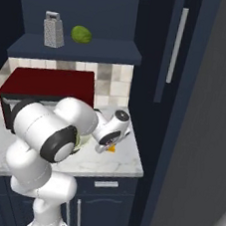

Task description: Pick the cheese from the fridge and the cheese grater from the cabinet and place them next to the salad bowl.

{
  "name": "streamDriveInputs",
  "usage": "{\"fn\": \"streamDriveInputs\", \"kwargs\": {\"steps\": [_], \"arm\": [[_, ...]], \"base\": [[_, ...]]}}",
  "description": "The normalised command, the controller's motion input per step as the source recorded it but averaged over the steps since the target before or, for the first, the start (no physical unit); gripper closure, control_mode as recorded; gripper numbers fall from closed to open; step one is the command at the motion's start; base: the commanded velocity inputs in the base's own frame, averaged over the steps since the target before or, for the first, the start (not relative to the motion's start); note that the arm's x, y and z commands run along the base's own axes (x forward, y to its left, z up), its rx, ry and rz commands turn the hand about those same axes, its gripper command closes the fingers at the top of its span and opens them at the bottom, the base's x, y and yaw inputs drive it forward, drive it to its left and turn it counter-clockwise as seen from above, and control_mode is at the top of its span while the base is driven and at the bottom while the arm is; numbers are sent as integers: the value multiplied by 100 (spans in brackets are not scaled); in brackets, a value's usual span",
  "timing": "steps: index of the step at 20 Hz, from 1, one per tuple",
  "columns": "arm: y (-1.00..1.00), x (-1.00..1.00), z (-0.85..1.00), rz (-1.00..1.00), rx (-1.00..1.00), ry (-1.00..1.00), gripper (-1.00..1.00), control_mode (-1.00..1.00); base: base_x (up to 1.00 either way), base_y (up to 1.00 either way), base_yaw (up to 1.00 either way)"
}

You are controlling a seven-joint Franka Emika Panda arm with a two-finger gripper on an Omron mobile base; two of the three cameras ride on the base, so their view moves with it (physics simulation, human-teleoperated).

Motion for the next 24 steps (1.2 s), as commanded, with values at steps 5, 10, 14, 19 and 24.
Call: {"fn": "streamDriveInputs", "kwargs": {"steps": [5,10,14,19,24], "arm": [[0,0,0,0,0,0,-100,-100],[0,0,0,0,0,0,-100,-100],[0,0,0,0,0,0,-100,-100],[0,0,16,0,-1,0,-100,-100],[4,-4,92,-5,0,-1,-100,-100]], "base": [[0,0,0],[0,0,0],[0,0,0],[0,0,0],[0,0,0]]}}
